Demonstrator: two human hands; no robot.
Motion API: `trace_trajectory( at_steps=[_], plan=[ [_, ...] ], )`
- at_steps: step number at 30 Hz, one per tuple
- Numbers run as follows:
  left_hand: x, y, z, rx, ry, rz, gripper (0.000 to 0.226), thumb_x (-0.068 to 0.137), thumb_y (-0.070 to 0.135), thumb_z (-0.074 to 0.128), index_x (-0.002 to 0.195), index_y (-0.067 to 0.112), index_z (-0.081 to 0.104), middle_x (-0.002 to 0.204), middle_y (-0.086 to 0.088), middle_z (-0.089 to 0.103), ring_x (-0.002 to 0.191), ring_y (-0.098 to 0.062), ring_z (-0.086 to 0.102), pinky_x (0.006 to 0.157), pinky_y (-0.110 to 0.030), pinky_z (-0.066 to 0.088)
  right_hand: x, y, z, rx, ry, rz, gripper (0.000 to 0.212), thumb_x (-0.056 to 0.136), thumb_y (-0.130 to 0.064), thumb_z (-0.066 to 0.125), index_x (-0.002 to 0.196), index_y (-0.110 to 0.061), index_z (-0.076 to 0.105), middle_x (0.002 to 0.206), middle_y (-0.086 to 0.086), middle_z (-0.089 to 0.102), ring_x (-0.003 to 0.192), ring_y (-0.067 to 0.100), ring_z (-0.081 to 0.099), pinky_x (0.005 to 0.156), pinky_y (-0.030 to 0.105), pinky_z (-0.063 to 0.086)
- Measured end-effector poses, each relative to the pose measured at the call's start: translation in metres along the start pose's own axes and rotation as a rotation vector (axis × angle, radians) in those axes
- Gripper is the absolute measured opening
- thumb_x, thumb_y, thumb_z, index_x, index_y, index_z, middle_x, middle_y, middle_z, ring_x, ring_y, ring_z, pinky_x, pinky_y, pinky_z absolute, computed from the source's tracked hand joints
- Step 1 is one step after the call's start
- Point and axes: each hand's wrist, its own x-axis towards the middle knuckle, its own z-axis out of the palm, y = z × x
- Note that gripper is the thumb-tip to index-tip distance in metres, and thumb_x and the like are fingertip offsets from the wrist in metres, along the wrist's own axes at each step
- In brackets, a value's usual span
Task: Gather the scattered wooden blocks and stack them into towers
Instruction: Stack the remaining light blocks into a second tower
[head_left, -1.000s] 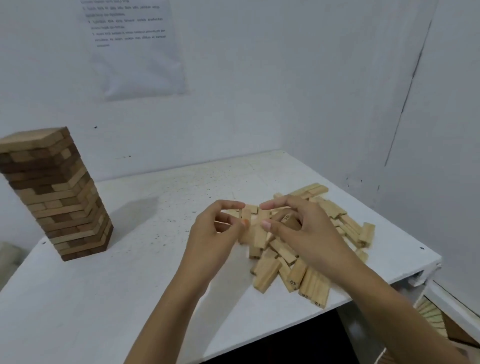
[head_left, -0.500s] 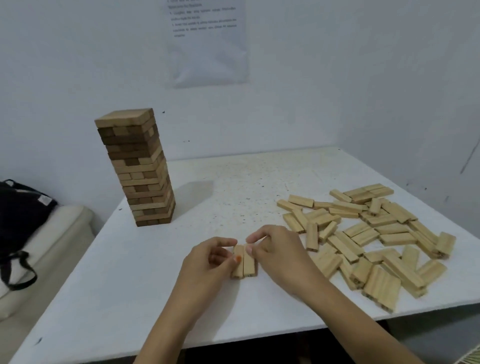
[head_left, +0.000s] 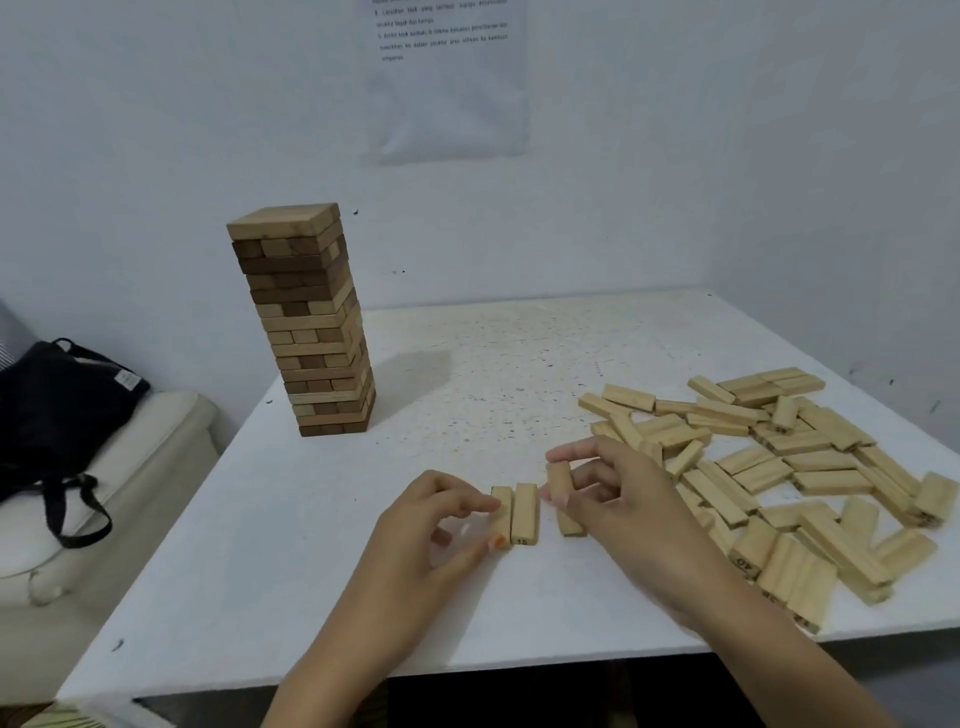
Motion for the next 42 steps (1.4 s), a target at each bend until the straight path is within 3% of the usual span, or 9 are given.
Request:
trace_trajectory(
  at_steps=[3,7,10,14,17,26,33,39,42],
  plan=[
    [-0.001,-0.003,0.002,-0.002,0.004,0.004,0.016,0.079,0.020,0.076,0.094,0.027,0.074,0.095,0.013,0.062,0.094,-0.003,0.059,0.077,-0.012,0.044,0.002,0.003,-0.002,-0.171,0.052,-0.021,0.019,0.091,-0.019,0.065,0.108,-0.026,0.063,0.100,-0.002,0.055,0.073,0.006,0.053,0.063,0.012,0.042],
    [0.001,-0.004,0.003,0.017,0.010,0.048,0.018,0.078,0.018,0.077,0.095,0.024,0.074,0.096,0.012,0.062,0.095,-0.001,0.057,0.076,-0.010,0.043,0.002,0.006,0.000,-0.343,0.108,-0.135,0.020,0.092,-0.025,0.063,0.111,-0.027,0.061,0.104,-0.006,0.047,0.076,-0.001,0.049,0.068,0.001,0.038],
    [0.002,-0.005,0.004,0.043,-0.008,0.098,0.019,0.079,0.018,0.077,0.096,0.024,0.074,0.098,0.015,0.061,0.097,0.000,0.056,0.076,-0.010,0.043,-0.005,0.005,-0.004,-0.338,0.078,-0.245,0.017,0.092,-0.020,0.062,0.106,-0.028,0.065,0.100,-0.006,0.052,0.079,-0.003,0.052,0.072,0.007,0.041],
    [0.006,-0.011,0.007,0.102,-0.032,0.205,0.015,0.081,0.022,0.074,0.095,0.023,0.075,0.099,0.016,0.059,0.095,-0.003,0.058,0.076,-0.012,0.044,-0.014,0.010,-0.006,-0.477,-0.169,-0.359,0.027,0.087,-0.023,0.069,0.111,-0.032,0.063,0.104,-0.018,0.047,0.096,0.002,0.051,0.086,0.013,0.044],
    [0.009,-0.013,0.008,0.107,-0.051,0.239,0.018,0.082,0.031,0.067,0.096,0.024,0.075,0.099,0.018,0.057,0.092,-0.005,0.059,0.077,-0.014,0.046,-0.008,0.015,-0.005,-0.485,-0.170,-0.448,0.024,0.085,-0.018,0.072,0.108,-0.023,0.072,0.099,-0.019,0.051,0.098,0.000,0.052,0.088,0.010,0.044],
    [0.028,-0.018,0.001,0.223,-0.090,0.314,0.020,0.086,0.039,0.063,0.094,0.025,0.074,0.090,0.015,0.059,0.087,-0.003,0.056,0.074,-0.021,0.044,0.020,0.021,-0.004,-0.589,-0.150,-0.683,0.013,0.078,-0.029,0.070,0.087,-0.025,0.077,0.080,-0.016,0.058,0.078,0.003,0.054,0.072,0.017,0.044],
    [0.056,-0.027,-0.005,0.299,-0.138,0.361,0.024,0.087,0.039,0.061,0.096,0.022,0.075,0.090,0.013,0.062,0.084,-0.001,0.056,0.072,-0.020,0.046,0.050,0.012,-0.004,-0.592,-0.195,-0.688,0.006,0.078,-0.025,0.074,0.082,-0.023,0.078,0.073,-0.010,0.061,0.074,0.005,0.057,0.062,0.023,0.049],
    [0.084,-0.043,-0.005,0.282,-0.081,0.335,0.015,0.087,0.031,0.068,0.094,0.021,0.076,0.089,0.013,0.062,0.086,-0.001,0.055,0.072,-0.018,0.045,0.081,0.008,0.003,-0.655,-0.150,-0.668,0.006,0.081,-0.020,0.076,0.077,-0.017,0.079,0.070,-0.005,0.062,0.072,0.005,0.049,0.070,0.007,0.036],
    [0.100,-0.050,-0.007,0.290,-0.075,0.334,0.017,0.086,0.033,0.067,0.094,0.021,0.076,0.089,0.014,0.063,0.085,-0.002,0.056,0.072,-0.021,0.046,0.096,0.002,0.006,-0.650,-0.148,-0.640,0.007,0.084,-0.018,0.074,0.083,-0.015,0.079,0.075,-0.002,0.065,0.076,0.006,0.048,0.071,0.006,0.035]
  ],
)
